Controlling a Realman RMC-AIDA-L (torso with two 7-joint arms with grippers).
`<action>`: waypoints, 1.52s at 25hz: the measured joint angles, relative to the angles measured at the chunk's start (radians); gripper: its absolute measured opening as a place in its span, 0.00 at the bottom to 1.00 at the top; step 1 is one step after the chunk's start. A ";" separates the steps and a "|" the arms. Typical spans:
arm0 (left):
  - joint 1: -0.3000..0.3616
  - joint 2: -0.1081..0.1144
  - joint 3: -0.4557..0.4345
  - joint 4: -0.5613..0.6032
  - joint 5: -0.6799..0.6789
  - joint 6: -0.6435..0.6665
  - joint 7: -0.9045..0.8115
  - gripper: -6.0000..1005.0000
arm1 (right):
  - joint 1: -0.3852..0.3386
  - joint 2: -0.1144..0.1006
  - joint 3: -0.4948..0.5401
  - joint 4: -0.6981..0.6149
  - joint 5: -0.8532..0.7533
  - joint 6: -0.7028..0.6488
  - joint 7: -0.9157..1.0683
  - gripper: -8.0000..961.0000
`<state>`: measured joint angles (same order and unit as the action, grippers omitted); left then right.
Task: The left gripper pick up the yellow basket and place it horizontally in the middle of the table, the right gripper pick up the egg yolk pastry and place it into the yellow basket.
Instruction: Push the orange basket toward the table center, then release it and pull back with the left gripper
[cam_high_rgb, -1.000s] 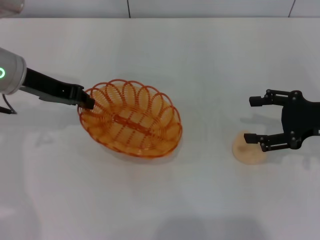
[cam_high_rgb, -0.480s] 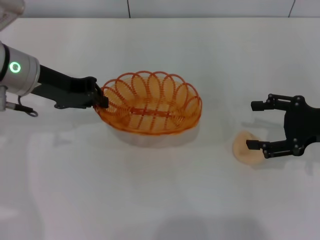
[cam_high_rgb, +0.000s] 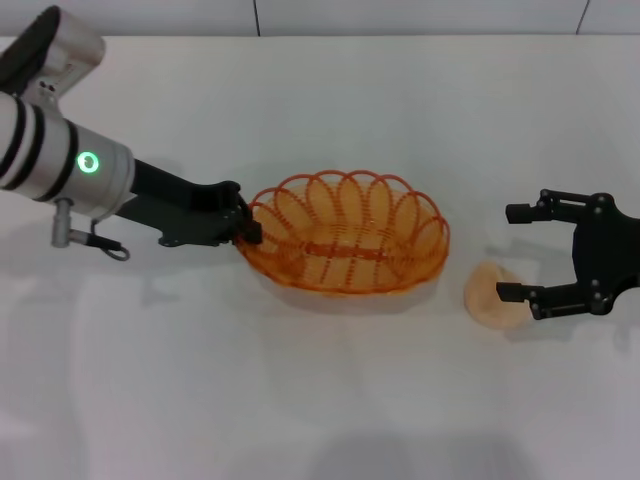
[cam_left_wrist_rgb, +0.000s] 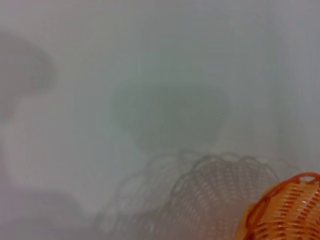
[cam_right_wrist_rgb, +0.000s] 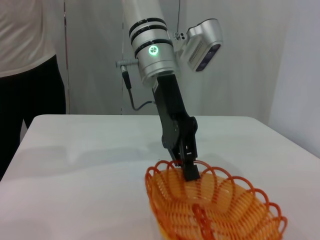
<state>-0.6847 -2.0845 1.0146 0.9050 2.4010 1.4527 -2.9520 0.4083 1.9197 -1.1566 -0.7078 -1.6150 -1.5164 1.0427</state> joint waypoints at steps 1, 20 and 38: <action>0.001 0.000 0.012 -0.001 -0.011 -0.006 -0.004 0.15 | -0.001 0.000 0.000 -0.001 0.000 0.000 0.000 0.84; 0.001 0.006 0.015 -0.030 -0.022 0.013 -0.007 0.28 | -0.002 0.003 0.000 0.002 -0.002 0.011 -0.013 0.83; 0.048 0.031 -0.015 0.097 -0.034 0.078 0.155 0.77 | -0.008 0.004 0.001 0.006 -0.001 0.010 0.006 0.82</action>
<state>-0.6364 -2.0539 0.9996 1.0023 2.3668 1.5304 -2.7972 0.4007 1.9236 -1.1554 -0.7015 -1.6156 -1.5065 1.0483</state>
